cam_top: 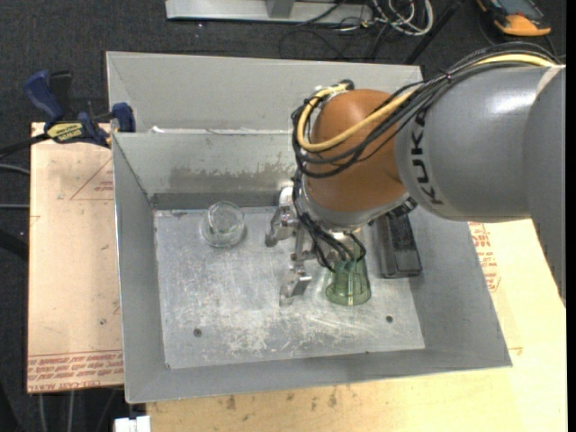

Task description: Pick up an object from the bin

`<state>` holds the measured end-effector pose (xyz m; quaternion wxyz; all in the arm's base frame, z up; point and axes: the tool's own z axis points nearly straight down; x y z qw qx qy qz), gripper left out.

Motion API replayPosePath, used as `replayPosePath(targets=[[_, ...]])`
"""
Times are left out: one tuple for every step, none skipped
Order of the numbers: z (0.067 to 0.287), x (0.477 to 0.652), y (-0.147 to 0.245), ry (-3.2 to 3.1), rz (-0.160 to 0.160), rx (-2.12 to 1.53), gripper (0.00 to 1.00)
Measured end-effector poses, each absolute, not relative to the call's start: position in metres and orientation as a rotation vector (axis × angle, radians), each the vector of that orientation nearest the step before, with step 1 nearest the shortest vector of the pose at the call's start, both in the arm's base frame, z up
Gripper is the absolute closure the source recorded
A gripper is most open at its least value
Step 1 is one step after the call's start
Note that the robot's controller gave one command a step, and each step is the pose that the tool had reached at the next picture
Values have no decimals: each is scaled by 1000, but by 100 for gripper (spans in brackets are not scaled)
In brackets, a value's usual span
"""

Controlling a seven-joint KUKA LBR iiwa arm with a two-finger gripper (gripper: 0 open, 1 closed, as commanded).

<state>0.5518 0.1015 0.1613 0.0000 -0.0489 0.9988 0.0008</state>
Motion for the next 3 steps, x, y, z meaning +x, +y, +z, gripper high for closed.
replayPosePath(targets=[[181, 546, 36, 3088, 2, -574, 100], [181, 546, 36, 3088, 2, -574, 100], [177, 544, 35, 3073, 2, -643, 100]])
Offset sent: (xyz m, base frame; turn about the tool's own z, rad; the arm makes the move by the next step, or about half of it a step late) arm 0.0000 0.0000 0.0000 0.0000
